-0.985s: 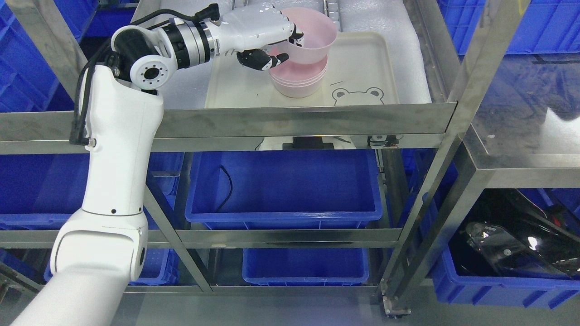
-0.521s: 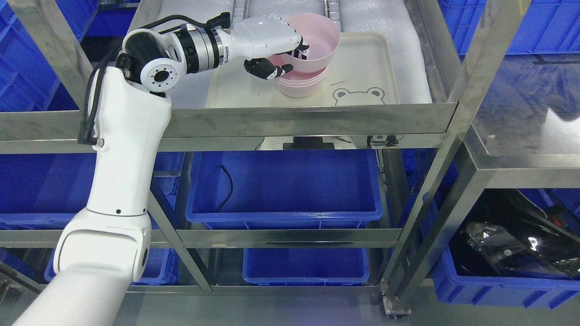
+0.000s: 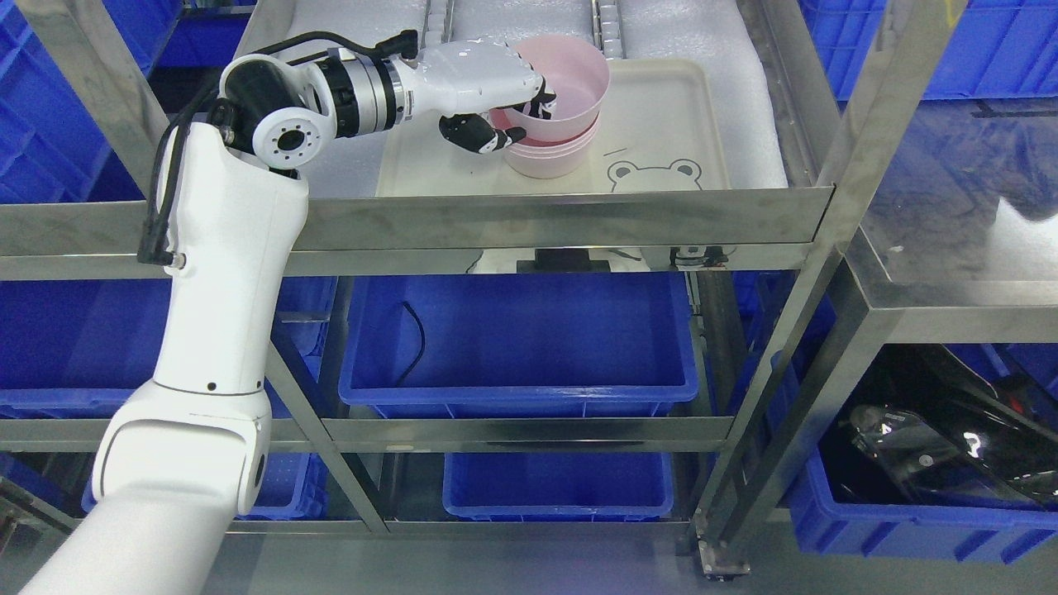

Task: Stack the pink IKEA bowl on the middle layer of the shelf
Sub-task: 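Lower the pink bowl onto the stack of pink bowls on the tray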

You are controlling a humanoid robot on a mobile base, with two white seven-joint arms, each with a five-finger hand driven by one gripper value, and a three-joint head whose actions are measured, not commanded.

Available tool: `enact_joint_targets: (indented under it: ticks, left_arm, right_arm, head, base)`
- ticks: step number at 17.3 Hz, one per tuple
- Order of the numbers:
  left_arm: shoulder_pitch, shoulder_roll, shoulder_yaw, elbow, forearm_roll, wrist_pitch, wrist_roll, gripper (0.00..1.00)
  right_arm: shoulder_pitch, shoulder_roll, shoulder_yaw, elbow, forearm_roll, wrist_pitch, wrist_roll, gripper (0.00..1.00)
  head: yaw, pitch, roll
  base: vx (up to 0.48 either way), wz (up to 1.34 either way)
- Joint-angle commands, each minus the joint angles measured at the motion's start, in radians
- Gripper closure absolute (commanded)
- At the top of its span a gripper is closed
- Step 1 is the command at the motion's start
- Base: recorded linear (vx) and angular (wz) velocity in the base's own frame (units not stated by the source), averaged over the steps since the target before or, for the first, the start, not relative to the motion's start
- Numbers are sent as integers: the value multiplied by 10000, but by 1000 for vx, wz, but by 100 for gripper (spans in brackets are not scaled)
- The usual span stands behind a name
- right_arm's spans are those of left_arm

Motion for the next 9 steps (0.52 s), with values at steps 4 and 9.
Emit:
enact_joint_targets:
  ticks: [4, 9]
  left_arm:
    - [-97, -503, 934, -21, 228, -28, -12, 40]
    - [-679, -1514, 1979, -67, 2706, 719, 65, 37]
  right_arm:
    - [231, -175, 0, -175, 0, 5, -7, 0]
    - [231, -175, 0, -175, 0, 5, -7, 0]
  head:
    - [0, 0, 0]
    - [0, 0, 0]
  base:
    - [1, -8]
    - [0, 0]
